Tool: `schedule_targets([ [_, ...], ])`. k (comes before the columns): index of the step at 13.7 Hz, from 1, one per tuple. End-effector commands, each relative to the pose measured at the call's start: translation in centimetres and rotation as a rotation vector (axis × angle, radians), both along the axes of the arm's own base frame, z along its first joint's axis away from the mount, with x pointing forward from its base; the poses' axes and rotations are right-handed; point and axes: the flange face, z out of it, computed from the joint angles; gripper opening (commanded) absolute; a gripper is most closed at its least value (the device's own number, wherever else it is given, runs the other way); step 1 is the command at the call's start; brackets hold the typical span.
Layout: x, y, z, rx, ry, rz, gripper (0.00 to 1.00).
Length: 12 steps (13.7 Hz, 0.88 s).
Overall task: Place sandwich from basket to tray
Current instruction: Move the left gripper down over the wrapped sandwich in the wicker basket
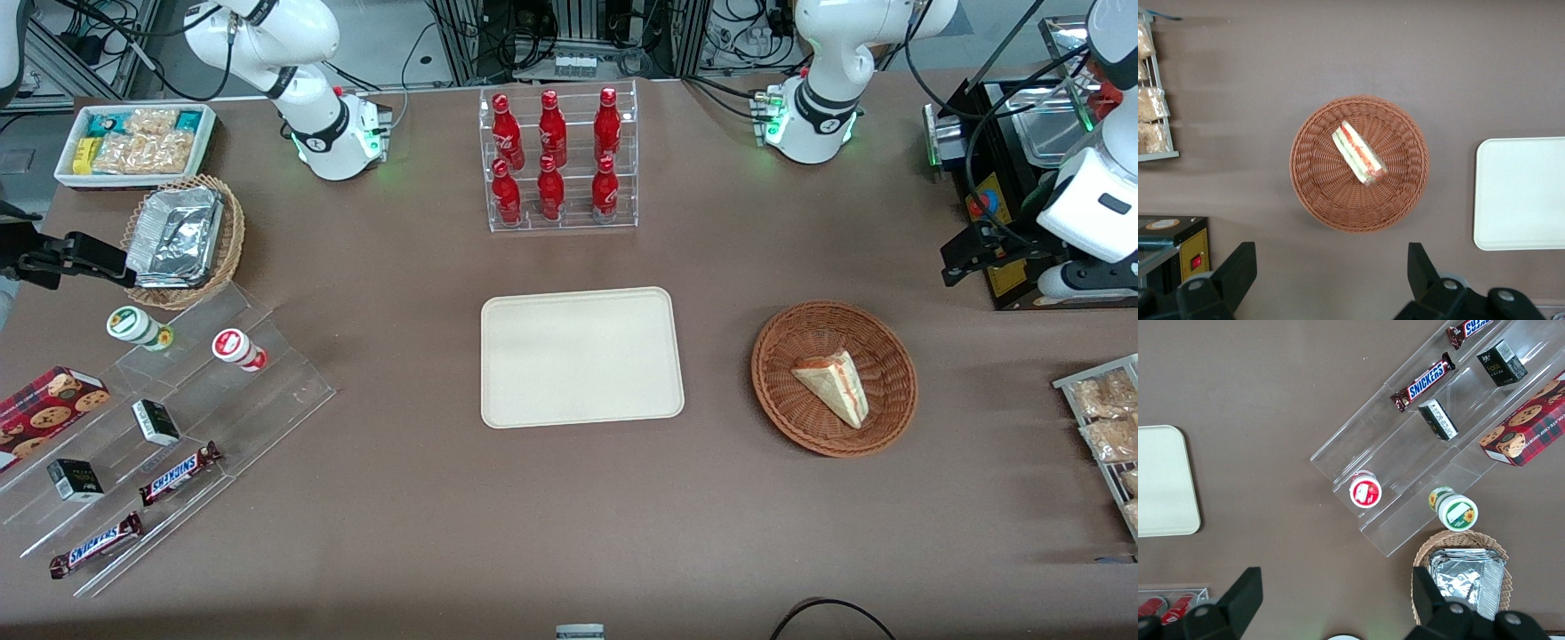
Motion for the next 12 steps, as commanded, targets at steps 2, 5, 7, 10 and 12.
schedule_targets([
  [2, 0.3, -0.2, 0.0, 0.006, 0.019, 0.001, 1.00],
  [5, 1.1, -0.2, -2.2, 0.019, 0.053, 0.007, 1.00],
  [7, 1.9, -0.6, -5.2, 0.021, 0.071, 0.008, 1.00],
  [10, 2.2, -1.0, -9.6, 0.021, 0.061, 0.035, 1.00],
  [12, 2.0, -1.2, -12.8, 0.016, 0.036, 0.106, 1.00],
])
